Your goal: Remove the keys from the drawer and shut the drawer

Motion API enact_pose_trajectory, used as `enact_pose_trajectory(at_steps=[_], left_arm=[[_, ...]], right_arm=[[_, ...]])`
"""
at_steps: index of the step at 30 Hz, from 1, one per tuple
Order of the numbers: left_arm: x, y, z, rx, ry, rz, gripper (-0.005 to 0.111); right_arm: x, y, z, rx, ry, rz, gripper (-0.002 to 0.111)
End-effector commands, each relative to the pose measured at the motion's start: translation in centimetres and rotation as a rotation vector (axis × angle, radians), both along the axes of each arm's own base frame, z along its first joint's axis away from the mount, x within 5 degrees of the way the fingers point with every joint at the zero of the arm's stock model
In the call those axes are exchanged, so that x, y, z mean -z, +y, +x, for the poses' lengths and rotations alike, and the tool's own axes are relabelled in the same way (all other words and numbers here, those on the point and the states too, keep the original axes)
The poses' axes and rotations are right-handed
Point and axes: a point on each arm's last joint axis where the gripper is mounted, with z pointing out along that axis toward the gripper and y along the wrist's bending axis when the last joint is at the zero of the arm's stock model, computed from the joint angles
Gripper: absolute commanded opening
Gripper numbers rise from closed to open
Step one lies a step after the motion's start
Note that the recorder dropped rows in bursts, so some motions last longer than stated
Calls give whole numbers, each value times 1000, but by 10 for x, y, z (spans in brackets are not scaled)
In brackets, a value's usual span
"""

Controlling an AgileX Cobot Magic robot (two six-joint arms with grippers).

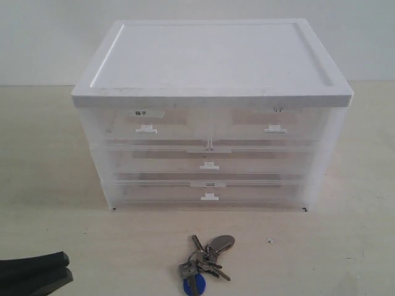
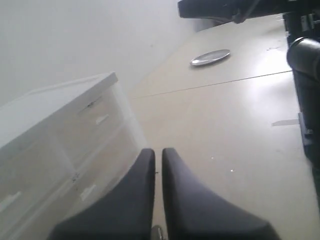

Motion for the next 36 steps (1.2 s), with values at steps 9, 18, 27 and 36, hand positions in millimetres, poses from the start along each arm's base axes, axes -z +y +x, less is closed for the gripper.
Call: enact_pose_trajectory(at_steps=[9, 18, 27, 36], left_arm=[[19, 28, 27, -389, 144, -69, 4], [7, 70, 31, -794, 96, -257, 4], [10, 99, 8, -1166, 14, -313, 4], [29, 106, 7, -1307, 143, -100, 4]], right_arm=[[1, 0, -1, -3, -8, -2, 0], [1, 0, -1, -3, -8, -2, 0], [1, 0, -1, -3, -8, -2, 0], [1, 0, -1, -3, -8, -2, 0]])
